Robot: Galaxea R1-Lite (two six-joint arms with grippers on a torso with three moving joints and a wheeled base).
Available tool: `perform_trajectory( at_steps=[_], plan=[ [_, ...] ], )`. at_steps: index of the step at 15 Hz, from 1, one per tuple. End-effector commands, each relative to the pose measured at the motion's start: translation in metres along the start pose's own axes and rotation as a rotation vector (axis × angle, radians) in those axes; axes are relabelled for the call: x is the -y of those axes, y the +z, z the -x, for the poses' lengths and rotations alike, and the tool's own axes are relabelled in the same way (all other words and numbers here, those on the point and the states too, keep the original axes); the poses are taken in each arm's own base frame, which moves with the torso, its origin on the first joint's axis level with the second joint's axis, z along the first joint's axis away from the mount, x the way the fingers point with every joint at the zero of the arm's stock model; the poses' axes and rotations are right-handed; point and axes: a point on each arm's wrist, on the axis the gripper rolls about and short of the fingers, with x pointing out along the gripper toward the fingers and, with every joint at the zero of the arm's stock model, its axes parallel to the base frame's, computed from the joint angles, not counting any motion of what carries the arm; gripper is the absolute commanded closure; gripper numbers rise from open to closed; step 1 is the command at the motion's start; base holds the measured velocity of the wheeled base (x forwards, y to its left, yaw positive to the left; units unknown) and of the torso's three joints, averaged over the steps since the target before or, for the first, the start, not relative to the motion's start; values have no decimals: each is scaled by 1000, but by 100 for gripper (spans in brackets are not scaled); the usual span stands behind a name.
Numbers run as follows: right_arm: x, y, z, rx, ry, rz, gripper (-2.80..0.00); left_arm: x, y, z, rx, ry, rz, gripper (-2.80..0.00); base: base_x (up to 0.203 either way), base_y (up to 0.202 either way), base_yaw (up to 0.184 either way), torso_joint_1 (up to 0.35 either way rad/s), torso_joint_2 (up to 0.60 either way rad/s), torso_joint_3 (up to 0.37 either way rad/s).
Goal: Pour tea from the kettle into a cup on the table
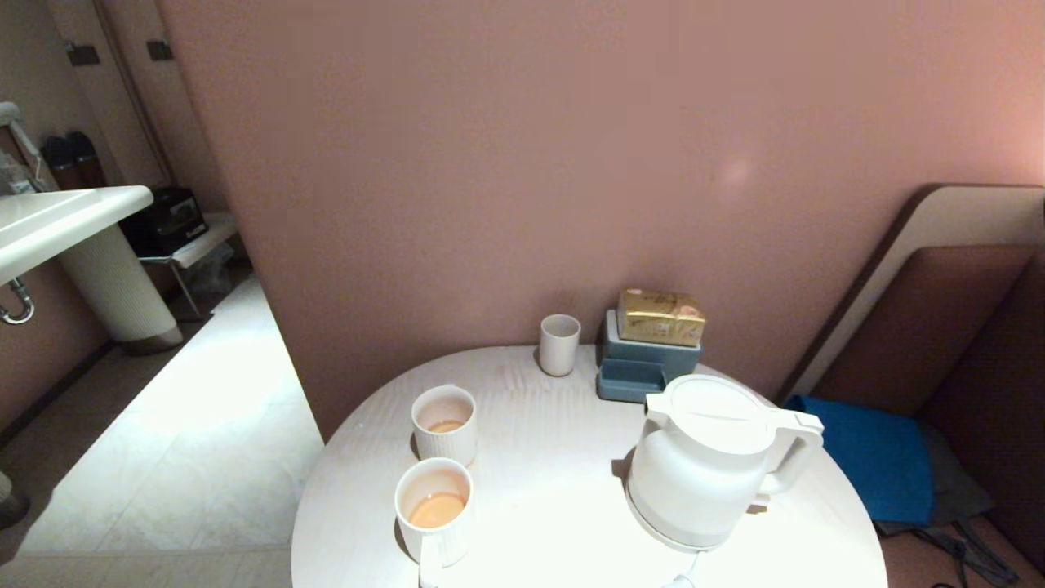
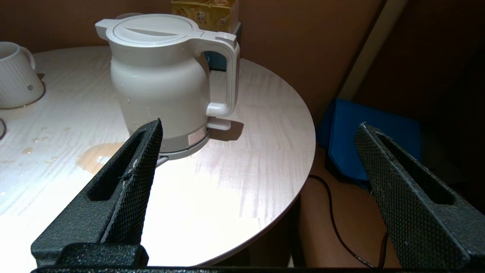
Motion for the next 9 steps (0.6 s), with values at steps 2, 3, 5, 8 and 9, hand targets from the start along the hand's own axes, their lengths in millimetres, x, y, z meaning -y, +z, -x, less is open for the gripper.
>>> perform_trajectory(
  at_steps=[2,3,5,8,9],
  plan=[
    [0,0,0,-1,2,3,0,0,0,0,-1,0,-1,0,0,0,0,0,0,0],
    [0,0,0,-2,2,3,0,0,0,0,-1,0,0,0,0,0,0,0,0,0],
    [0,0,0,-2,2,3,-280,0,0,0,-1,0,-1,0,0,0,0,0,0,0],
    [0,0,0,-2,2,4,-280,0,0,0,-1,0,-1,0,0,0,0,0,0,0],
    [0,0,0,-2,2,4,-280,0,0,0,-1,0,0,0,0,0,0,0,0,0]
  ],
)
